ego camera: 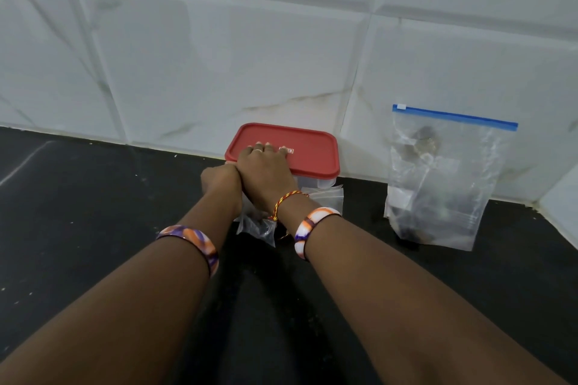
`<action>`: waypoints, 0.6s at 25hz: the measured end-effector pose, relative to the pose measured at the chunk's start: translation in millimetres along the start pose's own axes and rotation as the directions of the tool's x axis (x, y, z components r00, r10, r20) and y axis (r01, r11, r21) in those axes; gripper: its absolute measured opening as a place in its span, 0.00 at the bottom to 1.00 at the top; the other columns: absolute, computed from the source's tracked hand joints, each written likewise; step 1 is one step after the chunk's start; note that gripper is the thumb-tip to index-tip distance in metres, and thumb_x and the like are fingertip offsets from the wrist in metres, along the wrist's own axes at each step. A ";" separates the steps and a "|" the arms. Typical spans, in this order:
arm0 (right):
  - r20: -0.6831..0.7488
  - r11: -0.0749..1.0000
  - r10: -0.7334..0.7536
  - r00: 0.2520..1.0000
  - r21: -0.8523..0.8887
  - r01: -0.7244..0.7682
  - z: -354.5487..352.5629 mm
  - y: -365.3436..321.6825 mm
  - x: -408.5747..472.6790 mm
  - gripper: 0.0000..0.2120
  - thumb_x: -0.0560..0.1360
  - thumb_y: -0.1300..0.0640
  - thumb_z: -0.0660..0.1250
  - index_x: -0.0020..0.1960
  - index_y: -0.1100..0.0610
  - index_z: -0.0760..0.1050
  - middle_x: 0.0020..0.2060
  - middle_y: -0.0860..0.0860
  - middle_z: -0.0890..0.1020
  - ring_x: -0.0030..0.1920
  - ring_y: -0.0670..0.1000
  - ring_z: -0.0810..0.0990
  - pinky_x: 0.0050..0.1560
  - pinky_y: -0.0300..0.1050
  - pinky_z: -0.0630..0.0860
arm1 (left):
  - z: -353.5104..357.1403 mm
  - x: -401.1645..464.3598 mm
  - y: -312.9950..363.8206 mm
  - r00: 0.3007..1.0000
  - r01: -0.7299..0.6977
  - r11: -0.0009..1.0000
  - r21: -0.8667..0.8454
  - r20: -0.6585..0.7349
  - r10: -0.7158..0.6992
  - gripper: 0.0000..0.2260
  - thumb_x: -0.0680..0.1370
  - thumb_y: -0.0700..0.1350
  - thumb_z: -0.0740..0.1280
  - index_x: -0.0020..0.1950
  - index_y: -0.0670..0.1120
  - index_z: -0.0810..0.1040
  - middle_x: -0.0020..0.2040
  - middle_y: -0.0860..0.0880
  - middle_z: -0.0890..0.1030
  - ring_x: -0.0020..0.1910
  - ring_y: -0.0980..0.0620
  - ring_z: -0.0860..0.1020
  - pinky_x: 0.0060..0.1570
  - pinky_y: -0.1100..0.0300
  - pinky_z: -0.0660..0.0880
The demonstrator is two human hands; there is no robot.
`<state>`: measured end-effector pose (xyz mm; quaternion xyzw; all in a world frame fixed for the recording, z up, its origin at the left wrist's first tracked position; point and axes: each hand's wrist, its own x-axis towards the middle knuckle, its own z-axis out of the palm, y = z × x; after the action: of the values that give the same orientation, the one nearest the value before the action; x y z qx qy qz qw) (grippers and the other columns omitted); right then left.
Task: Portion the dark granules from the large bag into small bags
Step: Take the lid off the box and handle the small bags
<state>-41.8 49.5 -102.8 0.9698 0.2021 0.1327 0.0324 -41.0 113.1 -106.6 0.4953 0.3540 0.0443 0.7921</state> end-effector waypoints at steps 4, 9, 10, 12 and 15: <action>-0.244 0.965 -0.062 0.968 0.234 0.121 -14.2 14.6 8.6 0.14 0.81 0.62 0.51 0.61 0.63 0.72 0.51 0.62 0.80 0.50 0.63 0.79 0.40 0.47 0.70 | -0.1 10.0 -0.5 0.999 -0.039 0.994 0.104 0.010 0.039 0.09 0.81 0.39 0.55 0.46 0.42 0.73 0.37 0.47 0.68 0.32 0.53 0.67 0.30 0.64 0.64; -0.307 0.906 0.132 0.943 0.422 0.011 -38.5 28.8 18.1 0.20 0.82 0.52 0.50 0.55 0.65 0.74 0.46 0.65 0.81 0.47 0.66 0.78 0.41 0.52 0.70 | 5.4 3.3 0.1 0.996 -0.039 0.989 0.142 -0.080 0.051 0.18 0.80 0.41 0.56 0.69 0.38 0.67 0.62 0.44 0.75 0.39 0.56 0.73 0.30 0.70 0.68; -0.333 0.882 0.206 0.920 0.471 -0.027 -47.0 35.1 21.8 0.21 0.82 0.51 0.49 0.54 0.65 0.74 0.47 0.65 0.81 0.48 0.66 0.78 0.44 0.53 0.71 | 3.7 -3.3 -3.3 0.979 -0.140 0.855 0.499 -0.059 0.195 0.17 0.80 0.42 0.58 0.67 0.39 0.69 0.65 0.45 0.74 0.49 0.54 0.76 0.38 0.69 0.68; -0.395 0.833 0.314 0.863 0.551 -0.051 -65.4 52.7 27.0 0.21 0.82 0.50 0.49 0.52 0.65 0.75 0.46 0.64 0.81 0.48 0.66 0.78 0.45 0.53 0.72 | 1.6 -3.4 -8.2 0.924 -0.310 0.585 0.749 0.093 0.370 0.16 0.78 0.43 0.60 0.65 0.41 0.71 0.63 0.46 0.75 0.61 0.49 0.75 0.44 0.64 0.66; -0.401 0.755 0.487 0.776 0.641 -0.142 -87.8 86.3 22.2 0.21 0.82 0.49 0.49 0.53 0.62 0.74 0.48 0.61 0.81 0.49 0.63 0.78 0.44 0.49 0.69 | 5.7 0.7 -6.2 0.978 -0.148 0.928 0.342 -0.087 0.188 0.18 0.79 0.41 0.57 0.66 0.36 0.70 0.65 0.37 0.74 0.65 0.39 0.73 0.34 0.61 0.65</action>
<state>-12.8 -19.9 -2.8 0.8731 0.0589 0.3387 -0.3456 -38.8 105.9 -110.5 0.6471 0.3589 0.0805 0.6678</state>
